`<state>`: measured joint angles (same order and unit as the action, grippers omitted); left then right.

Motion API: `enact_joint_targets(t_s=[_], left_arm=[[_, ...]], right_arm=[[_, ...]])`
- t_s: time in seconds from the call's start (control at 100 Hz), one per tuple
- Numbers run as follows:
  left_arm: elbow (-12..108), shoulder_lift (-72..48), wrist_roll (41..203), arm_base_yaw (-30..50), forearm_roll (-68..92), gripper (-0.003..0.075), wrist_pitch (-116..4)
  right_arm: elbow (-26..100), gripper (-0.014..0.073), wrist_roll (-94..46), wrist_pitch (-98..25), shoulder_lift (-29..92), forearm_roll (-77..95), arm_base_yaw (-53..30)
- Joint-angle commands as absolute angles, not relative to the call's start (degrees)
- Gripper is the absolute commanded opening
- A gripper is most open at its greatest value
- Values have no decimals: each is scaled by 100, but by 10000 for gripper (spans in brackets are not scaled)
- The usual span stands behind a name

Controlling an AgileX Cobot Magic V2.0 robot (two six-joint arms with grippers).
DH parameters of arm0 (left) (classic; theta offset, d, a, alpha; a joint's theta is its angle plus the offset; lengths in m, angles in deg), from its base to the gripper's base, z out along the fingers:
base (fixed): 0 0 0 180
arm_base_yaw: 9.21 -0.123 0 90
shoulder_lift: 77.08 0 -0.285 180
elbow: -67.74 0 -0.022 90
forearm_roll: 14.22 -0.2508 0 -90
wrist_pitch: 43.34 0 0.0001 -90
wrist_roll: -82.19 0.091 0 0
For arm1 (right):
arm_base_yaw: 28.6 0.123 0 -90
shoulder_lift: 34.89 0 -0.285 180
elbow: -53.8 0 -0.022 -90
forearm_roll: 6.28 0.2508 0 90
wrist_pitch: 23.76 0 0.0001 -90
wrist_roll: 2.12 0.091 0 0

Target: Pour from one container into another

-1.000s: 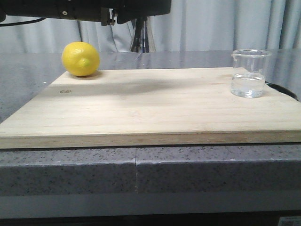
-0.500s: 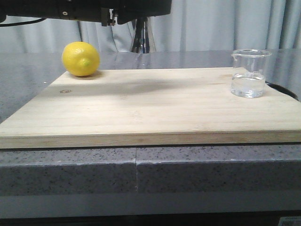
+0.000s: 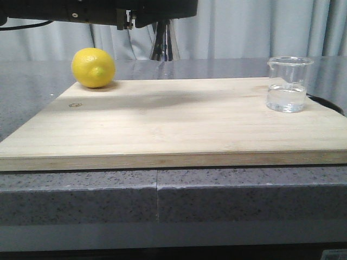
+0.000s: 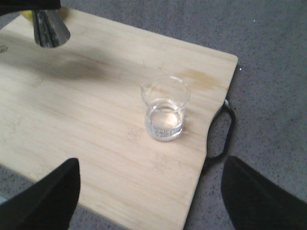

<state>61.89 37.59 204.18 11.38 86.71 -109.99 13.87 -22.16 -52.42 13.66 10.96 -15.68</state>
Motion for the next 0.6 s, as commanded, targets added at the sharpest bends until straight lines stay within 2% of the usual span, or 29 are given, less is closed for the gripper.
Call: enact_joint_targets(t_s=[0.0, 0.27, 0.59], left_arm=[[6351, 3421, 20365, 1192, 9181, 205, -11616], [6351, 3421, 20365, 1192, 9181, 205, -11616], [6351, 3421, 20365, 1192, 9181, 205, -11616]], right_arm=[[1326, 547, -2209, -4272, 1390, 1413, -1541], [-118, 547, -2209, -1549, 1390, 1753, -1013], [-743, 547, -2182, 470, 2311, 1753, -232]])
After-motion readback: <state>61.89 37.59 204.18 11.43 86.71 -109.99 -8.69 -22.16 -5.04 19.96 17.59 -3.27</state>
